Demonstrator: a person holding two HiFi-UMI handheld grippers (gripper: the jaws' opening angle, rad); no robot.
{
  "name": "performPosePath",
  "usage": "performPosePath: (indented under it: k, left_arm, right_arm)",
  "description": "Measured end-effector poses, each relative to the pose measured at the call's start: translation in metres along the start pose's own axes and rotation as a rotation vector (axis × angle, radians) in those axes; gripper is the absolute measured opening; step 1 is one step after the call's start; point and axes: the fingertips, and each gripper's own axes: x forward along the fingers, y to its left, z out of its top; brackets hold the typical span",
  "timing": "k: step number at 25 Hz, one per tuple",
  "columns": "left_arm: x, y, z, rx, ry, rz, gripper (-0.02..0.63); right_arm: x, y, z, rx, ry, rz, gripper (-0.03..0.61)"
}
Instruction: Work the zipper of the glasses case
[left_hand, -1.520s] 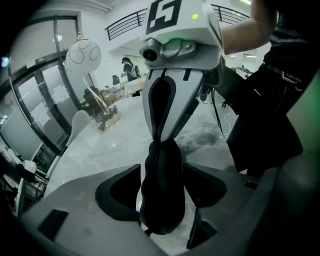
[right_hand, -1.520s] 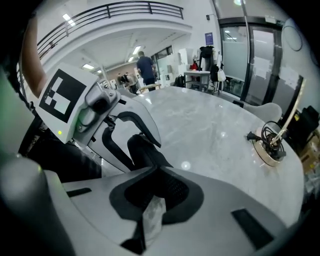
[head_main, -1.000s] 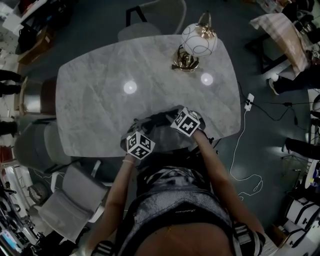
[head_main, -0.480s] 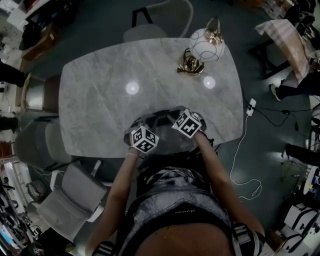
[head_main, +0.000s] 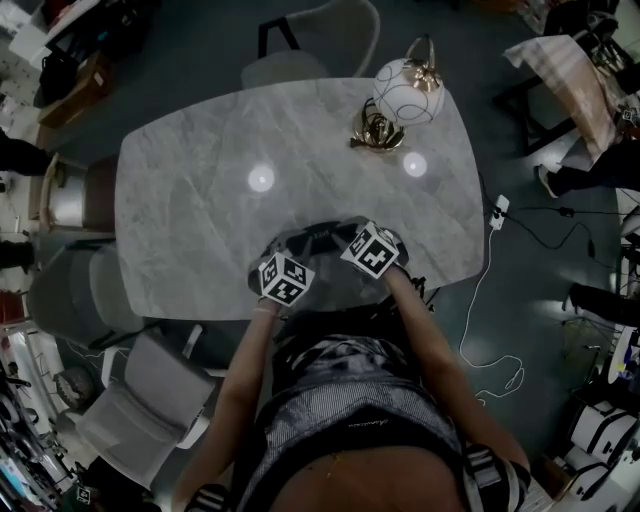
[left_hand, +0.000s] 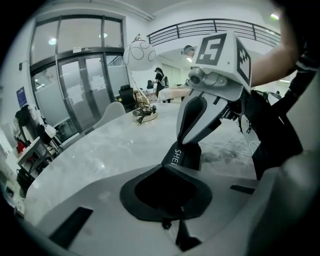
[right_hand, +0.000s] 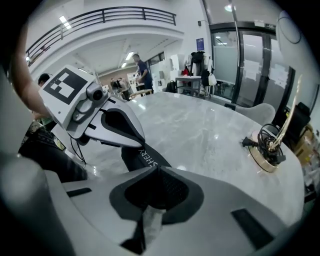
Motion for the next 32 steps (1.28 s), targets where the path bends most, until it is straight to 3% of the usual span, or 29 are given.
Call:
performPosePath:
  k: [7, 19, 25, 32]
  left_arm:
    - [-0.005, 0.003, 0.013, -0.018, -0.042, 0.074, 0.006]
    - [-0.056, 0.013, 0.073, -0.242, -0.266, 0.146, 0.006]
    - [-0.087, 0.023, 0.113, -0.298, -0.394, 0.186, 0.006]
    - [-0.123, 0.036, 0.155, -0.338, -0.519, 0.221, 0.006]
  right_arm:
    - [-0.011, 0.001, 0.016, 0.017, -0.087, -0.004, 0.063]
    - [-0.068, 0.011, 0.082, 0.059, -0.393, 0.014, 0.063]
    - [-0.118, 0.013, 0.12, 0.023, -0.576, 0.014, 0.063]
    - [-0.164, 0.014, 0.154, -0.021, -0.698, -0.033, 0.063]
